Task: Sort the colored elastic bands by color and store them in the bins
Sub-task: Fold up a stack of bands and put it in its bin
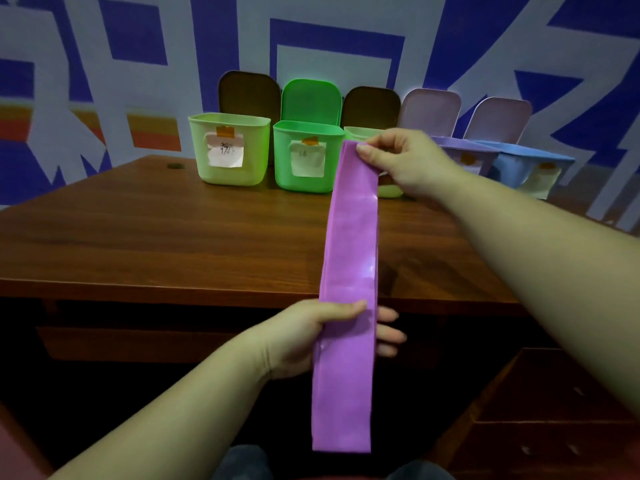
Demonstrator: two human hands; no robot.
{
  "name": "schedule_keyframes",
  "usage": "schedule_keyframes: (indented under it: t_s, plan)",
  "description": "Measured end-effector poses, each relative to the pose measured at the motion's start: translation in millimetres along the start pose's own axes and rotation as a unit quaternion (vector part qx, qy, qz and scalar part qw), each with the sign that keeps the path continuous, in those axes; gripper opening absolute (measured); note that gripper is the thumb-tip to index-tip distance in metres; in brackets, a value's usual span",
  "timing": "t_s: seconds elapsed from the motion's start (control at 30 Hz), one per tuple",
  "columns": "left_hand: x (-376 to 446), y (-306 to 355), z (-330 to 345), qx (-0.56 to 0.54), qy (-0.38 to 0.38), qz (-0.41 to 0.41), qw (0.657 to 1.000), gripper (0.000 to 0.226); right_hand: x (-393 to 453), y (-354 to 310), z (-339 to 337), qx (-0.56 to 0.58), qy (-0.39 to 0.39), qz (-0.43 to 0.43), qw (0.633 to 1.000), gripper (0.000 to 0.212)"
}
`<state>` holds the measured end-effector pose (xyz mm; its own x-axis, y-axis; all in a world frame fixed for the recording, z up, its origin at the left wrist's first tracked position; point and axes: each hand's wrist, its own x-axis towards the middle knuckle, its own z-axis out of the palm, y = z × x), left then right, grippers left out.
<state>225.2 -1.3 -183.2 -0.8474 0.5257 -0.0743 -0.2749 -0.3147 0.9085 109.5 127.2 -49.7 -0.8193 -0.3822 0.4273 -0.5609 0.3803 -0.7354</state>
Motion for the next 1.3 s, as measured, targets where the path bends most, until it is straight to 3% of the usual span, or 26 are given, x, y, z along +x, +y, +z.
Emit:
schedule_keyframes:
  t_s: [0.27,0.57,0.77,0.9,1.0,1.07,1.13,1.2,1.3]
  plan:
    - [0.4,-10.1,-8.8,-0.058,0.046,-0.052,0.996,0.029,38.4,25.3,7.8,-0.022,0.017,0.015,0.999,0.017]
    - [-7.4,-13.2,-8.1,-0.139,0.065,-0.034,0.988,0.026,58.5,70.9,8.7,-0.068,0.059,0.050,0.995,0.012]
    - [-11.3,-7.8,-8.0,-0.164,0.028,-0.046,0.985,0.025,56.9,88.7,12.0,-0.113,0.088,0.079,0.987,0.028]
    - [-9.4,-11.9,-10.5,-0.154,0.068,-0.078,0.983,0.030,50.0,106.3,26.2,-0.150,0.077,0.107,0.980,0.029]
    - [-11.0,-14.7,-12.0,-0.073,0.111,-0.092,0.987,0.032,45.5,116.3,35.1,-0.162,0.063,0.117,0.978,0.027]
    - [-18.5,-5.6,-16.1,0.056,0.134,-0.105,0.984,0.036,43.7,121.0,37.4,-0.173,0.053,0.117,0.977,0.025]
    - [-28.9,14.6,-23.6,0.246,0.125,-0.140,0.951,0.039,42.5,125.1,36.8,-0.177,0.046,0.116,0.976,0.024]
    - [-36.6,45.4,-32.3,0.381,0.116,-0.194,0.897,0.046,41.8,128.7,36.0,-0.174,0.041,0.109,0.978,0.023]
    - [-32.3,92.4,-41.0,0.396,0.164,-0.183,0.885,0.040,40.6,134.5,38.8,-0.159,0.044,0.089,0.982,0.023]
